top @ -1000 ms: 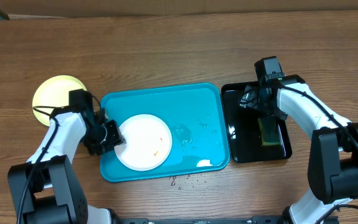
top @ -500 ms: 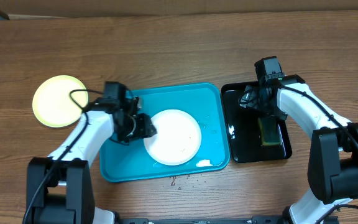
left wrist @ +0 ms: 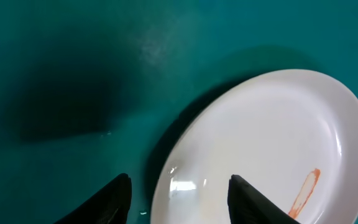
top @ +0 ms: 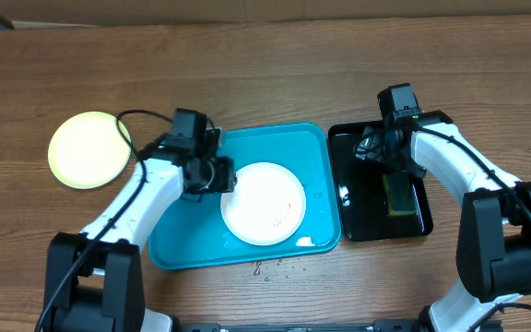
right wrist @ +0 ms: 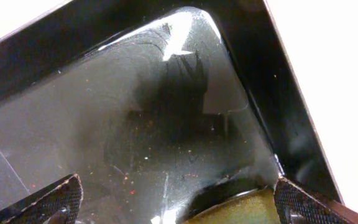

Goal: Clean dirty plates on tray and stack at the side
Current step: 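Slide the white plate right on the tray and grip its rim with the left gripper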

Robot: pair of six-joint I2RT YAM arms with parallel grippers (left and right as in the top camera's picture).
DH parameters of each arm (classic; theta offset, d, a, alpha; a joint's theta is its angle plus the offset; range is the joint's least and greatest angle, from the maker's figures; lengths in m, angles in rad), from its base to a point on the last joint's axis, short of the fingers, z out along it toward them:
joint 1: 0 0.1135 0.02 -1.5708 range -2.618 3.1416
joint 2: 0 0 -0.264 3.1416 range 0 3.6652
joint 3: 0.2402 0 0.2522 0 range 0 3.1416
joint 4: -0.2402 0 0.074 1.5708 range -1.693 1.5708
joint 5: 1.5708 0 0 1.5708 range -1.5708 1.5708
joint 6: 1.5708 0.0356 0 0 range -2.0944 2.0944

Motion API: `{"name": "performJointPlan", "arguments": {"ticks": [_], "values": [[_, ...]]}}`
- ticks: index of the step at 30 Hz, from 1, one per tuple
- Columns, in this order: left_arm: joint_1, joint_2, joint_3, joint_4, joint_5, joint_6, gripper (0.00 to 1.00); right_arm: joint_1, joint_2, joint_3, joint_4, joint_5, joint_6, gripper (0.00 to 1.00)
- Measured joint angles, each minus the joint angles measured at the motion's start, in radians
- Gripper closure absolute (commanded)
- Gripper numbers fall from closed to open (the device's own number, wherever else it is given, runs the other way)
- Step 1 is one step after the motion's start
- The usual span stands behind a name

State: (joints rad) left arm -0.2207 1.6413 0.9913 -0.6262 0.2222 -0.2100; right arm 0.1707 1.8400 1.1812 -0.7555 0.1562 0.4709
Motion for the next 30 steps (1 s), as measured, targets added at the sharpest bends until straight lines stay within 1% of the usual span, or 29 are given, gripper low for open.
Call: {"name": "performJointPlan", "arguments": {"ticks": [4,7,9,14,15,17,19,20,25,26,30], "values": [[-0.080,0.000,0.000,0.025,-0.071,0.018,0.48,0.000,0.000,0.000,0.000,0.000,0.000,0.00],[-0.114,0.000,0.000,0.018,-0.124,0.027,0.50,0.000,0.000,0.000,0.000,0.000,0.000,0.00],[-0.120,0.000,-0.001,0.018,-0.154,0.027,0.50,0.000,0.000,0.000,0.000,0.000,0.000,0.00],[-0.120,0.000,-0.011,0.021,-0.235,0.028,0.44,0.000,0.000,0.000,0.000,0.000,0.000,0.00],[-0.120,0.000,-0.012,0.021,-0.240,0.027,0.44,0.000,0.000,0.000,0.001,0.000,0.000,0.00],[-0.120,0.000,-0.014,0.021,-0.239,0.028,0.51,0.000,0.000,0.000,0.000,0.000,0.000,0.00],[-0.120,0.000,-0.018,0.022,-0.227,0.030,0.62,0.000,0.000,0.000,0.000,0.000,0.000,0.00],[-0.120,0.000,-0.018,0.021,-0.225,0.030,0.62,0.000,0.000,0.000,0.000,0.000,0.000,0.00],[-0.120,0.000,-0.067,0.079,-0.227,0.016,0.52,0.000,0.000,0.000,0.001,0.000,0.000,0.00],[-0.120,0.000,-0.080,0.090,-0.227,0.012,0.52,0.000,0.000,0.000,0.000,0.000,0.000,0.00],[-0.120,0.000,-0.114,0.094,-0.229,0.002,0.65,0.000,0.000,0.000,0.001,0.000,0.000,0.00]]}}
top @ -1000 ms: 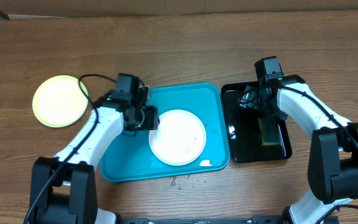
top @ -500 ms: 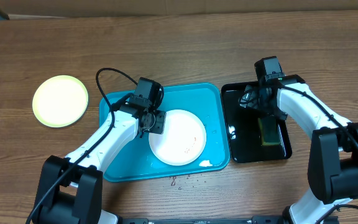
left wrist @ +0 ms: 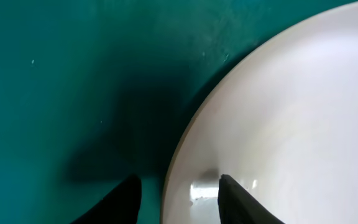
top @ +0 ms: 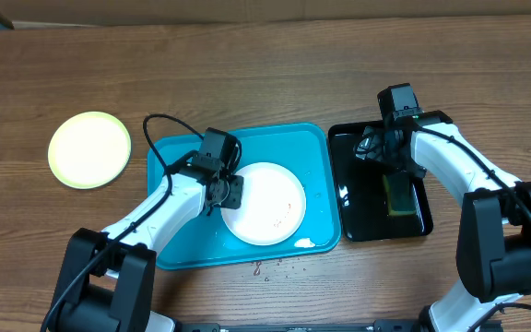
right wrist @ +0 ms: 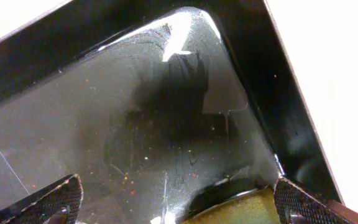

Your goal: Clean dirty plates on tray and stack at the side

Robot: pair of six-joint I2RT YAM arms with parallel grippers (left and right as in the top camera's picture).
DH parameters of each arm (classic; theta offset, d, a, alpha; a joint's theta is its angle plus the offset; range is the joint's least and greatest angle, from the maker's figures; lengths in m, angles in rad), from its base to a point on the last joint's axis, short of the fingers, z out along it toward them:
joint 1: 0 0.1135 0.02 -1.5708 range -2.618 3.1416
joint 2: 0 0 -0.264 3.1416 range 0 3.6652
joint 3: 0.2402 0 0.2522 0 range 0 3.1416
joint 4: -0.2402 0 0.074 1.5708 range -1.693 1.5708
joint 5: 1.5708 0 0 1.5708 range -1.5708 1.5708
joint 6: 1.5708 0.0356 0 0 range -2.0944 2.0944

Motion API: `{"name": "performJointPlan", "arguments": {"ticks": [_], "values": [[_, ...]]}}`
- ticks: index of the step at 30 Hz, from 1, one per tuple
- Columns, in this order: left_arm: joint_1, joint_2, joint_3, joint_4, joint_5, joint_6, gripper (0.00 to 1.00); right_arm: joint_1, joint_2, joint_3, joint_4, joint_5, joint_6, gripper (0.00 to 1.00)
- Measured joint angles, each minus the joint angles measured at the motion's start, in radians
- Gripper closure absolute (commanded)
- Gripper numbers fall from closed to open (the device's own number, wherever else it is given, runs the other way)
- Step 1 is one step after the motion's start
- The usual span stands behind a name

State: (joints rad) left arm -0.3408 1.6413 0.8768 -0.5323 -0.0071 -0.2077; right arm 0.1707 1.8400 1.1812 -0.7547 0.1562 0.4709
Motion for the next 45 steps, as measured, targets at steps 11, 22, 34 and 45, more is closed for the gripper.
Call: {"name": "performJointPlan", "arguments": {"ticks": [11,22,34,45], "values": [[0.000,0.000,-0.001,-0.018,-0.005,-0.076,0.96,0.000,0.000,0.000,0.000,0.000,0.000,0.00],[0.000,-0.007,0.007,-0.174,0.001,-0.303,0.96,0.000,0.000,0.000,0.000,0.000,0.000,0.00],[0.001,-0.004,0.005,-0.113,0.143,-0.396,0.52,0.000,0.000,0.000,0.000,0.000,0.000,0.00],[-0.003,-0.003,0.006,-0.064,0.073,-0.207,0.75,0.000,0.000,0.000,0.000,0.000,0.000,0.00]]}}
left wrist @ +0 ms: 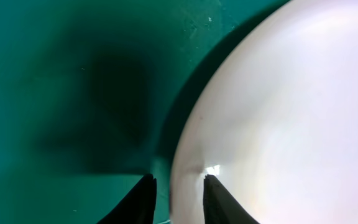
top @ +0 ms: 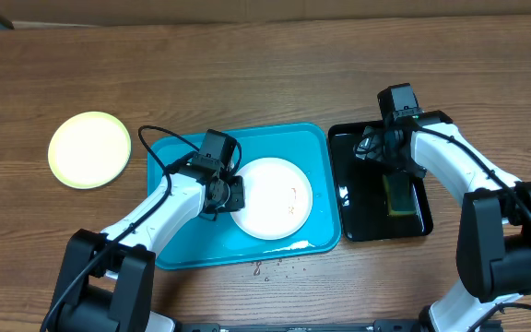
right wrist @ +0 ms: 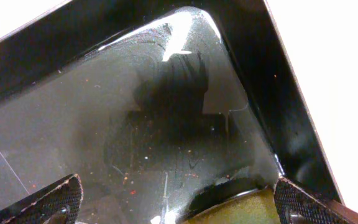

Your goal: Clean dirty plates on tray and stack at the side

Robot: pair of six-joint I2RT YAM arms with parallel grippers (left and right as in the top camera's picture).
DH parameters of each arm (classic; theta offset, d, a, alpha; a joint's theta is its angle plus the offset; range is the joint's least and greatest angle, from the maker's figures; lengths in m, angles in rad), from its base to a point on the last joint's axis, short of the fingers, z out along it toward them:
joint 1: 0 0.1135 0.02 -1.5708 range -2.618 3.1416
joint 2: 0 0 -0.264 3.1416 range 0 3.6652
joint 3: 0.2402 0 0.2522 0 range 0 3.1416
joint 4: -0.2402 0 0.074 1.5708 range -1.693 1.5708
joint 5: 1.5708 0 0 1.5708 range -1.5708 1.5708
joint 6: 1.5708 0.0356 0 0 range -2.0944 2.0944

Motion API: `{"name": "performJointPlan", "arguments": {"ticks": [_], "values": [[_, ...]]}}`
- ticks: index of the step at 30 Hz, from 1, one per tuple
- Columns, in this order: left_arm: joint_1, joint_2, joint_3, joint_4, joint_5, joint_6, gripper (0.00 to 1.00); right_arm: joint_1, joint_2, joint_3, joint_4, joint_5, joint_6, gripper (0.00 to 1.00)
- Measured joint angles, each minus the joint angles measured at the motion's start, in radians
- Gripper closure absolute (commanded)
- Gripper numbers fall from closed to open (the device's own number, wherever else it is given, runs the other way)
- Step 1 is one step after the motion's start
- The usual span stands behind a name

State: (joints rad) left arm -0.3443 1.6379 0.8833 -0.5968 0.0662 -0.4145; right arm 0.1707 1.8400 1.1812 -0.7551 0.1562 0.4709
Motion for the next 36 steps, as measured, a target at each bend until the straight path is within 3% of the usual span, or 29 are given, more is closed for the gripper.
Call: {"name": "performJointPlan", "arguments": {"ticks": [4,9,12,14,23,29,30,31,36], "values": [[-0.010,0.000,0.000,0.000,-0.040,0.050,0.74,0.000,0.000,0.000,0.000,0.000,0.000,0.00],[-0.010,0.000,0.000,-0.001,-0.041,0.071,0.85,0.000,0.000,0.000,0.000,0.000,0.000,0.00],[-0.014,0.000,0.000,-0.001,-0.041,0.074,0.85,0.000,0.000,0.000,0.001,0.000,0.000,0.00],[-0.018,0.000,0.000,0.000,-0.041,0.070,0.96,0.000,0.000,0.000,0.000,0.000,0.000,0.00],[-0.021,0.000,-0.001,-0.017,-0.064,-0.050,0.96,0.000,0.000,0.000,0.000,0.000,0.000,0.00],[-0.013,0.000,-0.007,-0.075,-0.086,-0.156,0.85,0.000,0.000,0.000,0.002,0.000,0.000,0.00],[-0.009,0.000,-0.008,-0.079,-0.087,-0.164,0.87,0.000,0.000,0.000,0.007,-0.004,0.000,0.00],[-0.008,0.000,-0.009,-0.080,-0.090,-0.173,0.96,0.000,0.000,0.000,0.018,-0.020,0.000,0.00],[-0.007,-0.001,-0.009,-0.079,-0.093,-0.203,0.96,0.000,0.000,0.001,-0.033,-0.145,0.000,0.00]]}}
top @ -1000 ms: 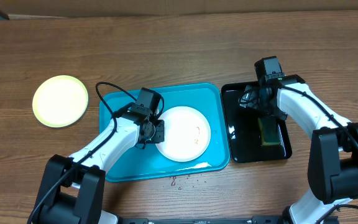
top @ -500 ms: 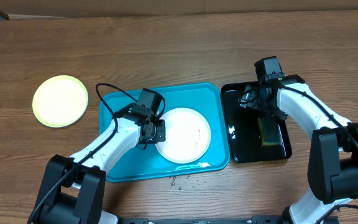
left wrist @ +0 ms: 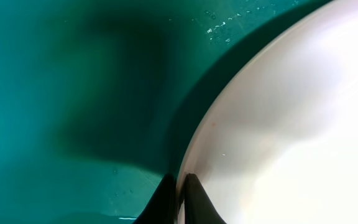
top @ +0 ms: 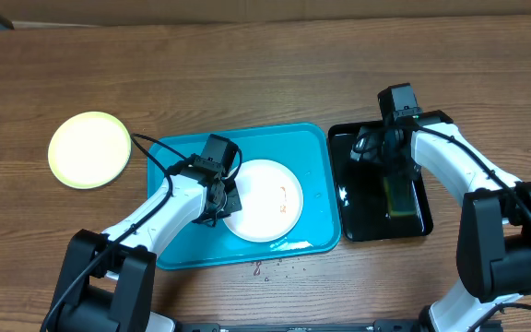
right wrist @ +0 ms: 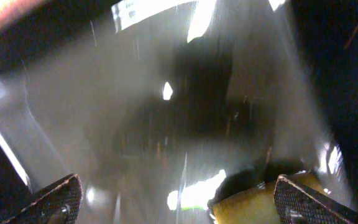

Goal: Clean dirty plates on tray and stack at the side
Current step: 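Lower the right gripper into the black tray and grasp the sponge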

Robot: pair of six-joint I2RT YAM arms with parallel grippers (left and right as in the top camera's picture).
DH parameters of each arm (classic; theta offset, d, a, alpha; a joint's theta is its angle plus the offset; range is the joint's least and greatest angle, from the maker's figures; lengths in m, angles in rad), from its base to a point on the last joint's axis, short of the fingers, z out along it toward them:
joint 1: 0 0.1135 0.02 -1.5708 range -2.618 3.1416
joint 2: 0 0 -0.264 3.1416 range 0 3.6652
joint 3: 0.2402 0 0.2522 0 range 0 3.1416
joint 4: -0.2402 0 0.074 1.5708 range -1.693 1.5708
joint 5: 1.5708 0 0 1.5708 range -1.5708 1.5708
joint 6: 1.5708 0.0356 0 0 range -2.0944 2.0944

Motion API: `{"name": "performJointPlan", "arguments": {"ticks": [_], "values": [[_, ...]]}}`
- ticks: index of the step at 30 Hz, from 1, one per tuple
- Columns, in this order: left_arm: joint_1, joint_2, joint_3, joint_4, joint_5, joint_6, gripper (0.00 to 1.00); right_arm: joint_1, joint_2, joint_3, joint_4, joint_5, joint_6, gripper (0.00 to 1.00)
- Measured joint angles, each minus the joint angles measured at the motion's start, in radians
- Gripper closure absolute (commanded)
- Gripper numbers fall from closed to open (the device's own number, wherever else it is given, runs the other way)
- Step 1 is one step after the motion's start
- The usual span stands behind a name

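A white plate (top: pixel 267 205) with an orange smear (top: pixel 285 198) lies in the teal tray (top: pixel 295 141). My left gripper (top: pixel 219 200) is shut on the plate's left rim. In the left wrist view its fingertips (left wrist: pixel 192 200) pinch the white plate (left wrist: pixel 284 130) at its edge, with a dark shadow on the teal tray (left wrist: pixel 55 112) beside the rim. My right gripper (top: pixel 376 148) hangs open over the black tray (top: pixel 358 221). The right wrist view is blurred; its gripper (right wrist: pixel 179 202) is wide open, and the yellow sponge (right wrist: pixel 260 200) lies by its right finger.
A yellow-green plate (top: pixel 88 149) sits alone on the wooden table at the left. The sponge (top: pixel 397 195) lies in the black tray's wet right half. Small crumbs (top: pixel 270 267) dot the table in front of the teal tray.
My left gripper's fingers, then a little apart astride the plate's rim, are now shut on it. The plate sits slightly further left. The right wrist view has gone blurred, and its gripper has shifted.
My left gripper stood open at the left of the white plate, then lower with its fingers astride the rim. The gap narrowed and the plate lay a little to the right. Now the rim is pinched. The right gripper stayed open over the black tray.
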State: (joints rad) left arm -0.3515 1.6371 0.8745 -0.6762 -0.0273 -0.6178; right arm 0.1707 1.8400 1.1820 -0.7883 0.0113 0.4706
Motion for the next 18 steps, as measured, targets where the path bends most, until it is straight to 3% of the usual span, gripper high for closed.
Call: {"name": "performJointPlan", "arguments": {"ticks": [3,6,9,11,18], "values": [[0.000,0.000,0.000,0.000,0.001,-0.018,0.96,0.000,0.000,-0.004,-0.065,-0.061,-0.002,0.05],[0.000,0.000,0.000,0.001,0.000,-0.035,0.71,0.000,0.000,-0.005,-0.071,-0.078,-0.003,0.05],[0.000,0.002,0.000,-0.001,-0.007,-0.043,0.59,0.000,0.000,0.005,-0.103,-0.085,-0.021,0.14],[0.000,0.002,0.000,0.000,-0.009,-0.044,0.57,0.000,0.000,0.036,-0.157,-0.086,-0.039,0.19],[0.000,0.002,0.000,0.002,-0.011,-0.034,0.57,0.000,-0.001,0.259,-0.454,-0.008,-0.093,0.18]]}}
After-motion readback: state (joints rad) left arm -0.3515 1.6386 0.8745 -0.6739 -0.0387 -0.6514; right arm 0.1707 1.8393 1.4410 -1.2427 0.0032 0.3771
